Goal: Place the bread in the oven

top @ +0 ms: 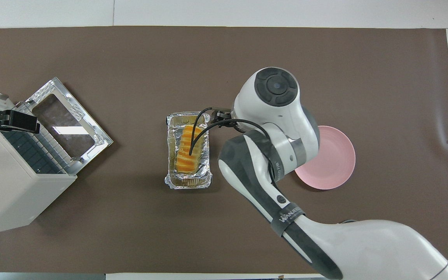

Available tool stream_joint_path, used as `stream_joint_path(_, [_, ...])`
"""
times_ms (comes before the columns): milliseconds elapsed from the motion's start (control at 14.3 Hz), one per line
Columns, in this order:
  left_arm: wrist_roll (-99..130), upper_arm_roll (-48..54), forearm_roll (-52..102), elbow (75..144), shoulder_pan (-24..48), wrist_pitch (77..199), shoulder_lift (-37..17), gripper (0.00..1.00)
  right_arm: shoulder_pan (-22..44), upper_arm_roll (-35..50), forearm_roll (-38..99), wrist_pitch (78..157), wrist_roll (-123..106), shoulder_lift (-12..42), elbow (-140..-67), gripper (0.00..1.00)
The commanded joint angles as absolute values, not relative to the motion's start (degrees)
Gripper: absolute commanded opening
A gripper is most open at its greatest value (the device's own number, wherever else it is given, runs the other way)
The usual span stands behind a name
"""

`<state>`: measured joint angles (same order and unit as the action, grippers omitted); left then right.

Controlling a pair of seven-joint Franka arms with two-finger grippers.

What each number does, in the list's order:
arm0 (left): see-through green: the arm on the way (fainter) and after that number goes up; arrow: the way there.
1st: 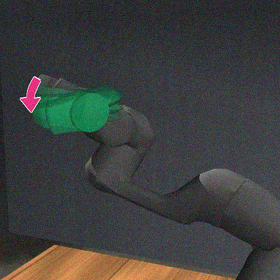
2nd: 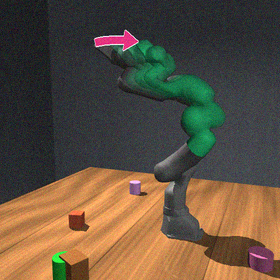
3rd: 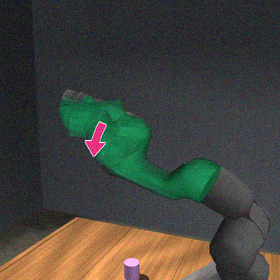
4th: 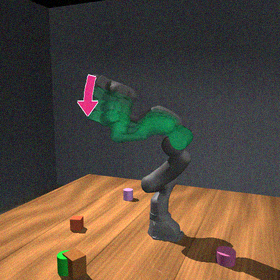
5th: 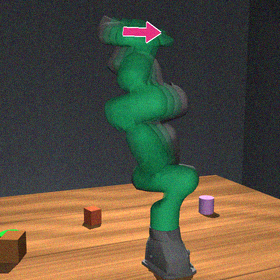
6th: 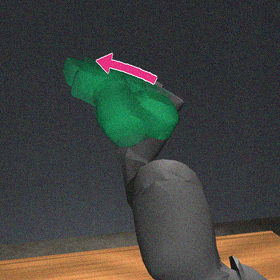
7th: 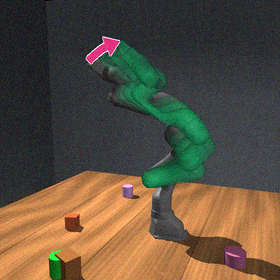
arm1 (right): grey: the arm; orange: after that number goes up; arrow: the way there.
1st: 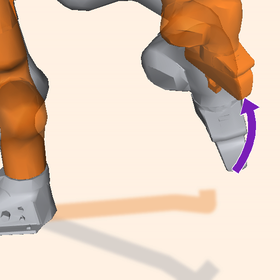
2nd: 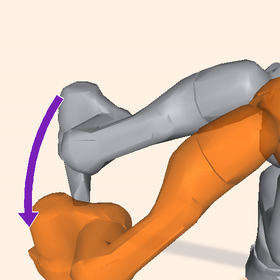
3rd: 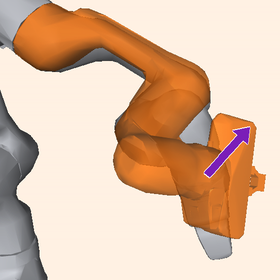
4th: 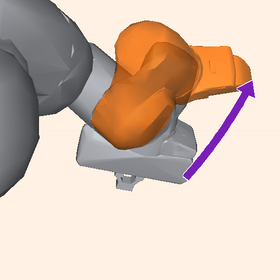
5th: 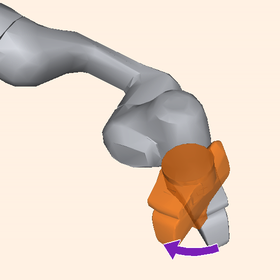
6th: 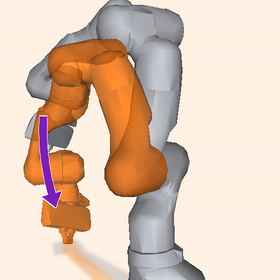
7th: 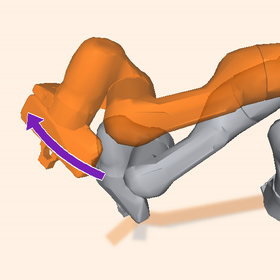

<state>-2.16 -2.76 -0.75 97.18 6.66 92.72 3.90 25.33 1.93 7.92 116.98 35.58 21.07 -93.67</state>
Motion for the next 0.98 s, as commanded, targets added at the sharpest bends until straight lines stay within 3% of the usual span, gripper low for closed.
stream_joint_path(0, [-2.64, -2.81, -0.26, 97.82, 6.5, 92.29, 5.01, 1.0, 18.66, 2.02, 8.44, 110.24, 25.54, 16.45, -94.75, 1.0])
stream_joint_path(350, [-2.55, -2.81, -0.26, 97.82, 6.59, 92.37, 5.1, 1.0, 4.59, 1.85, 5.2, 102.84, 0.13, 10.56, -95.01, 1.0])
stream_joint_path(911, [-2.64, -2.81, -0.26, 97.82, 6.59, 92.37, 5.1, 1.0, -1.58, 1.85, 0.62, 94.22, -11.68, 0.97, -95.8, 1.0])
